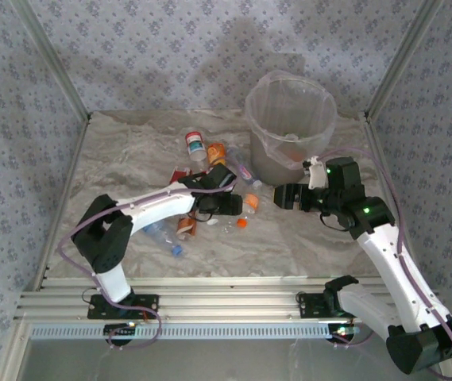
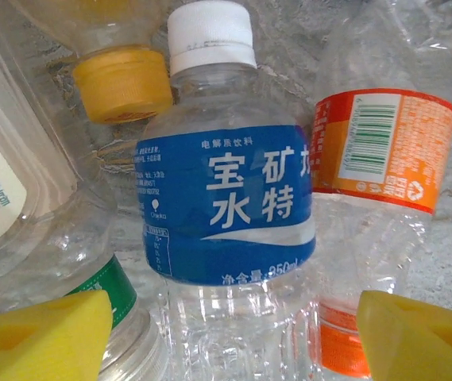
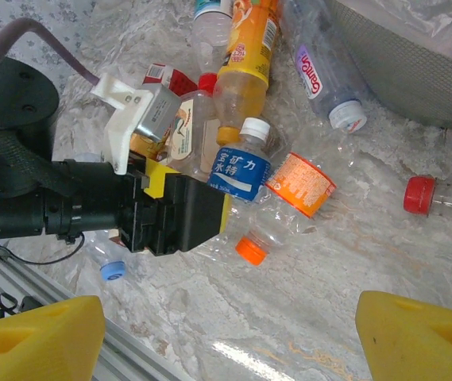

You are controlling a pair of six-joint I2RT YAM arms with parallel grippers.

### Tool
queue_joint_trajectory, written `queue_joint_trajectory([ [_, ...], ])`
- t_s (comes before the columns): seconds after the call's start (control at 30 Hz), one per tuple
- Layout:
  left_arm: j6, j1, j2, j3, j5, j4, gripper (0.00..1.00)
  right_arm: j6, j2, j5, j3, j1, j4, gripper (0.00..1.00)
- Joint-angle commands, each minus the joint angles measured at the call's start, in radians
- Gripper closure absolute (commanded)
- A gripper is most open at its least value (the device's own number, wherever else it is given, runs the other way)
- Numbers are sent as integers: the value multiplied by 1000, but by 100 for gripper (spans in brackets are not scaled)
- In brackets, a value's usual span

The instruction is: Put the plastic bottles in the bin

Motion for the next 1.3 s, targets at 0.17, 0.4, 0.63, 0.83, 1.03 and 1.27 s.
queue_joint_trajectory([
  [0.17, 8, 3, 40, 26, 28, -38, 28, 15, -11, -3, -19, 6, 3, 15],
  [0.4, 2, 0, 24, -41, 67, -45, 23, 14, -9, 6, -25, 5, 9, 15],
  [0.63, 0, -11, 3, -58, 88, -60, 25, 14, 0, 10, -37, 5, 29, 15],
  [0.83, 17, -34, 3, -31, 67, -101, 30, 18, -2, 12, -40, 5, 29, 15],
  [1.03, 23, -72, 10, -3, 39, -147, 29, 17, -5, 12, -48, 4, 29, 15],
  [1.27, 10, -67, 24, -13, 28, -135, 26, 17, -7, 8, -56, 6, 36, 15],
])
